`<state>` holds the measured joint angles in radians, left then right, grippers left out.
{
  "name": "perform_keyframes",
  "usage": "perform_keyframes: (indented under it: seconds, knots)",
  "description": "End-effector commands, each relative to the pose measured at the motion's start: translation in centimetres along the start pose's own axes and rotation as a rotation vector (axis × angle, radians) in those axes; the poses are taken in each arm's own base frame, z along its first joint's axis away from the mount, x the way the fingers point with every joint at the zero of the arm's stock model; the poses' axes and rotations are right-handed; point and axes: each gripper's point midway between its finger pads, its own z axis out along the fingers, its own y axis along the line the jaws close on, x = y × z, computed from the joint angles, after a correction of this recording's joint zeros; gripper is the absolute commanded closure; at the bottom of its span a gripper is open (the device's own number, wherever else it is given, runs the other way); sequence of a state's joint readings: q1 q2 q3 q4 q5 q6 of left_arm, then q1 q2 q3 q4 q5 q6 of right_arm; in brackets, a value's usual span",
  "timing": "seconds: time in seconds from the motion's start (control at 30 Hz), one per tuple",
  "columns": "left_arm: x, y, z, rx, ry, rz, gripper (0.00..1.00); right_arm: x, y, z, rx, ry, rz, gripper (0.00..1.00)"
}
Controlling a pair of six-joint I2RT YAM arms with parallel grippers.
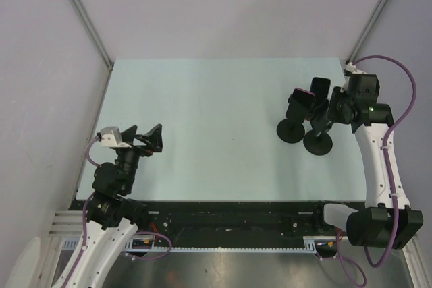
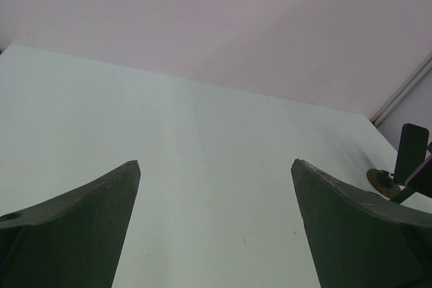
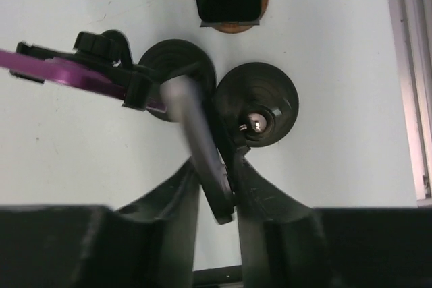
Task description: Remove the phone from the phone stand
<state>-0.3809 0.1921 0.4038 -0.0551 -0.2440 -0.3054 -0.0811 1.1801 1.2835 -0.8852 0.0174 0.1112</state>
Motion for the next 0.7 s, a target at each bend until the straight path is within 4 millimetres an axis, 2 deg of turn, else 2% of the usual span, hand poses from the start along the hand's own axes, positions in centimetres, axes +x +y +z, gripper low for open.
perform_keyframes:
  seconds: [0.0,0.03,0.13,0.3,0.47,0.6,0.67]
  knots:
    - [-0.3,-0.3,0.2,0.004,-0.001,0.01,0.0,-1.3,0.6,-2.3,-0.039,-0.061,0.004,0.78]
    - [-0.2,-0.3,0.3,0.005,0.004,0.012,0.0,-1.1,0.7,-3.0,-0.044,-0.067,0.016,0.88]
    - [0.0,-0.6,0.3,0.017,0.014,0.013,0.0,-0.6,1.1,-4.7,-0.07,-0.08,0.038,1.0]
    - [0.8,-1.1,0.6,0.032,0.049,0.01,0.0,0.4,2.1,-7.1,-0.139,-0.094,0.041,1.0]
    - [1.1,-1.5,0.8,0.041,0.065,0.012,0.0,2.3,3.8,-9.1,-0.216,-0.066,0.001,1.0]
    - [1.3,-1.6,1.0,0.042,0.079,0.007,0.0,3.0,7.3,-11.2,-0.351,-0.099,-0.078,1.0]
    - [1.4,-1.8,1.0,0.046,0.081,-0.004,0.0,3.0,9.7,-12.2,-0.434,-0.127,-0.132,1.0]
